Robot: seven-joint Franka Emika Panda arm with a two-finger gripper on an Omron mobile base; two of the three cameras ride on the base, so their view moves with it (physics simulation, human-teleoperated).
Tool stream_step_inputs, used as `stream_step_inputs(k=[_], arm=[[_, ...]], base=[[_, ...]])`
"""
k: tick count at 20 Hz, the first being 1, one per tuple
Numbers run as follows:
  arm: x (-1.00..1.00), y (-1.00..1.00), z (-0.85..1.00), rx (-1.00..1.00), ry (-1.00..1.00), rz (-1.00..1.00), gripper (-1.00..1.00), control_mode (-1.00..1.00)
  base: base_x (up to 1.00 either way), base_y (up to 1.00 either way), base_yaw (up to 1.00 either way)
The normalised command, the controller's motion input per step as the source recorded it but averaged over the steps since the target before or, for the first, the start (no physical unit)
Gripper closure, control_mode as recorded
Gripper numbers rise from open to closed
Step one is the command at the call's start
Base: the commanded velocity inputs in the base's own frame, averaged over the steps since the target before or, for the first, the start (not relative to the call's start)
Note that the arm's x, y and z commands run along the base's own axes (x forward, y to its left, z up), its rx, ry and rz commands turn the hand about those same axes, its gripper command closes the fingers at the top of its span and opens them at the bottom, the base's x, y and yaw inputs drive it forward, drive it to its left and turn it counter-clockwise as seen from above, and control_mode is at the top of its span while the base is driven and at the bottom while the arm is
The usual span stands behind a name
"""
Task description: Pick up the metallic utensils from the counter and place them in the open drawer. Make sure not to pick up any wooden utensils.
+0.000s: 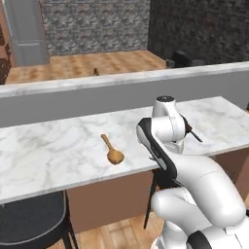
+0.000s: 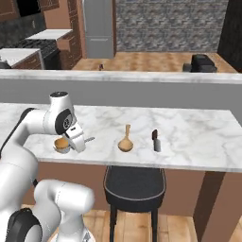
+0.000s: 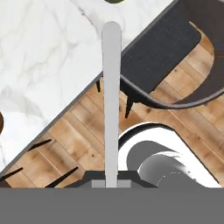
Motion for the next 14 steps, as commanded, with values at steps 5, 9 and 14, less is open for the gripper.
stream_step_inputs(k=[5,9,14], arm=[[0.00,0.00,0.00,0.00,0.00,0.00,1.00,1.00],[0.00,0.00,0.00,0.00,0.00,0.00,1.00,1.00],[0.00,0.00,0.00,0.00,0.00,0.00,1.00,1.00]], base=[[-0.13,-1.00,-0.15],[0.00,-1.00,-0.13],[0.00,-1.00,-0.10]])
